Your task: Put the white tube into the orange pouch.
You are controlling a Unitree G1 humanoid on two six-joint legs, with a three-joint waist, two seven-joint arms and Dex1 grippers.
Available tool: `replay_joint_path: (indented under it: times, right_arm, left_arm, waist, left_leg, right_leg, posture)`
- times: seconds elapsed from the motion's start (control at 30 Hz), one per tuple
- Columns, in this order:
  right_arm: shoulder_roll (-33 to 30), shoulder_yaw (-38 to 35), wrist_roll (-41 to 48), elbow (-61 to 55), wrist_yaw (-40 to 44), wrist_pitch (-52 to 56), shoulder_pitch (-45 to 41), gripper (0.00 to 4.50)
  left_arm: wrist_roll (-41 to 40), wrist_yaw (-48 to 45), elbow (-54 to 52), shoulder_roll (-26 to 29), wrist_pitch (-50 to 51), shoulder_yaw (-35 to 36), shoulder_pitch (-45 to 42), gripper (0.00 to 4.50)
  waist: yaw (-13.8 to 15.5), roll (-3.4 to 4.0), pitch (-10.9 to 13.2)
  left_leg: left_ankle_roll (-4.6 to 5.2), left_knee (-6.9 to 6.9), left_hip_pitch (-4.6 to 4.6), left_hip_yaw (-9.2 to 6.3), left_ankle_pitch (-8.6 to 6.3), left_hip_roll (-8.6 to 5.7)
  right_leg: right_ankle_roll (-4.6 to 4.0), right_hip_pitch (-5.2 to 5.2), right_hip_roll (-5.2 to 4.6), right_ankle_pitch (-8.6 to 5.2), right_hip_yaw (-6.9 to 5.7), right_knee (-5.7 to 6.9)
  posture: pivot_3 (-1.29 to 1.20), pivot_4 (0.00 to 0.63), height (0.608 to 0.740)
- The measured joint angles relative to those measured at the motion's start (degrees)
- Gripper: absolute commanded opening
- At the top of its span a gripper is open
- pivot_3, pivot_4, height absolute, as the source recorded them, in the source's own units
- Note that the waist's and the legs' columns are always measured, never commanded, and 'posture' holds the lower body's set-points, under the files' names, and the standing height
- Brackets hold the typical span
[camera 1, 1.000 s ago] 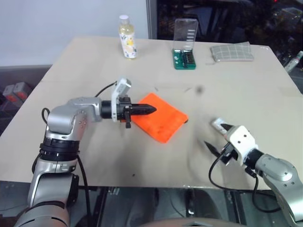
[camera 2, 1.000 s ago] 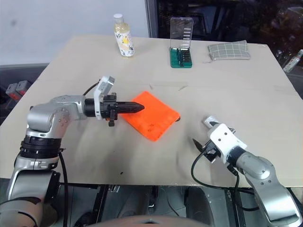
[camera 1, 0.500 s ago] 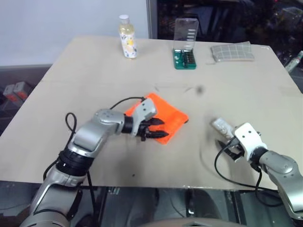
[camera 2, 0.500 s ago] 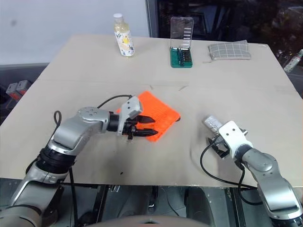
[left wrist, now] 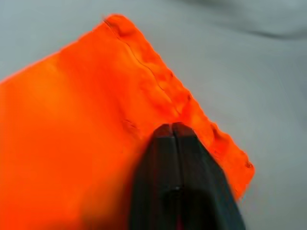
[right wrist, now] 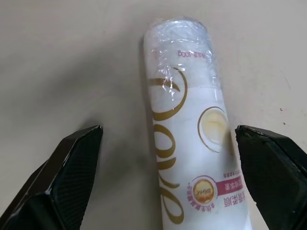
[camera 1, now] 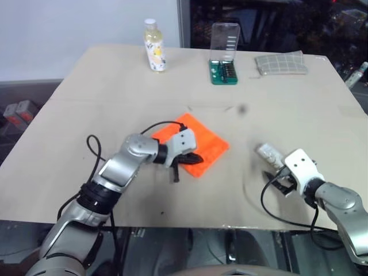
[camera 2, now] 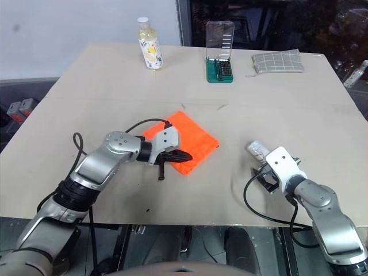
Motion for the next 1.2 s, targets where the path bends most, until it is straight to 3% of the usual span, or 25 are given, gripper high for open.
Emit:
replay_joint_path:
  times: [0.1,0.17,0.2,0.23,0.27,0.37,0.4,0.5,0.8,0.9,1.03,1.2]
  right_arm:
    - [0.1,0.0,0.3,0.3,0.3,0.5,-0.5,3.64]
    - [0.1,-0.1,0.4,0.8,0.2,0.6,-0.6,2.73]
    - [0.1,-0.5,0.4,0.9,0.2,0.6,-0.7,2.58]
    - [0.1,-0.7,0.4,0.9,0.2,0.7,-0.7,1.86]
    - [0.1,-0.8,0.7,0.9,0.3,0.9,-0.7,1.48]
    - [0.1,-1.3,0.9,0.0,0.3,0.8,-0.8,0.27]
    - [0.1,-1.5,0.9,-0.1,0.3,0.9,-0.9,0.06]
    - [0.1,-1.5,0.8,-0.1,0.2,1.0,-1.0,0.00]
    - [0.0,-1.4,0.7,-1.0,0.2,1.5,-0.6,0.00]
    - [0.2,-1.1,0.8,-2.0,0.1,1.8,-0.2,0.00]
    - [0.2,-1.1,0.8,-3.4,0.1,2.4,0.7,0.00]
    - [0.3,-0.8,0.8,-3.7,0.0,2.6,0.8,0.00]
  left_arm:
    - [-3.1,-1.0,0.5,-0.7,2.0,2.4,-0.2,0.00]
    - [-6.0,-2.1,2.0,-0.6,3.2,5.6,-1.4,0.00]
    - [-6.8,-2.7,2.1,-0.2,3.2,7.2,-2.0,0.00]
    - [-7.0,-3.2,2.1,0.2,2.9,7.7,-2.4,0.00]
    - [-6.8,-4.5,2.0,1.3,0.9,8.0,-2.5,0.00]
    - [-6.4,-8.3,1.7,3.2,-2.5,6.9,-1.9,0.74]
    - [-6.1,-9.6,1.5,3.7,-3.3,6.1,-1.5,1.06]
    - [-3.1,-11.5,1.4,4.2,-8.3,3.2,-1.2,2.51]
    - [7.4,-13.3,9.1,2.9,-20.9,-3.1,-4.7,2.51]
    - [10.1,-12.6,12.3,0.2,-22.3,-4.9,-5.8,1.77]
    - [6.2,-14.7,13.0,-0.6,-18.5,-2.8,-5.7,0.02]
    - [4.0,-15.8,13.1,-0.4,-16.6,-0.4,-5.7,0.02]
  waist:
    - [0.0,0.00,0.0]
    - [0.0,0.00,0.0]
    - [0.0,0.00,0.0]
    - [0.0,0.00,0.0]
    - [0.0,0.01,0.0]
    - [-0.1,-0.02,0.0]
    - [-0.1,-0.03,0.0]
    - [0.0,-0.03,0.0]
    - [0.0,-0.03,0.0]
    - [-0.1,-0.03,0.0]
    - [-0.1,-0.02,0.0]
    - [-0.1,-0.02,0.0]
  left_leg:
    - [0.00,0.00,0.00,-0.01,0.00,0.01]
    - [0.00,0.01,0.01,-0.03,0.00,0.02]
    - [0.00,0.01,0.01,-0.03,0.00,0.02]
    - [0.00,0.00,0.01,-0.03,0.00,0.01]
    - [0.00,-0.01,0.01,-0.01,0.00,0.01]
    - [0.00,0.00,0.01,0.03,0.00,0.02]
    - [0.00,0.00,0.02,0.04,0.00,0.03]
    - [-0.01,0.02,0.05,0.03,0.00,0.06]
    - [-0.01,0.01,0.04,0.02,0.00,0.11]
    - [0.00,0.02,0.04,0.05,0.00,0.14]
    - [-0.01,0.01,0.00,0.03,-0.01,0.28]
    - [-0.01,0.02,0.01,0.04,-0.01,0.31]
  right_leg:
    - [0.00,0.01,0.01,0.00,0.00,0.00]
    - [0.00,0.01,0.03,0.00,-0.02,0.01]
    - [0.00,0.01,0.04,0.00,-0.03,0.01]
    - [0.00,0.01,0.04,0.00,-0.02,0.01]
    - [-0.01,0.01,0.04,0.00,-0.01,0.00]
    - [-0.01,0.01,0.04,0.01,0.02,-0.01]
    - [-0.01,0.01,0.04,0.01,0.02,0.00]
    - [-0.01,0.04,0.04,0.01,0.01,0.00]
    - [-0.02,0.05,0.10,0.01,-0.01,-0.01]
    - [-0.01,0.04,0.12,0.00,0.00,-0.01]
    - [-0.02,0.00,0.26,0.00,-0.01,-0.01]
    - [-0.02,0.01,0.29,0.00,-0.01,-0.01]
  posture:
    - [0.00,0.150,0.740]
    - [0.00,0.150,0.740]
    - [0.00,0.150,0.740]
    - [0.00,0.150,0.740]
    - [0.00,0.150,0.740]
    - [0.00,0.150,0.740]
    - [0.00,0.150,0.740]
    - [0.00,0.150,0.740]
    - [0.00,0.150,0.740]
    - [0.00,0.150,0.740]
    - [0.00,0.150,0.740]
    - [0.00,0.150,0.740]
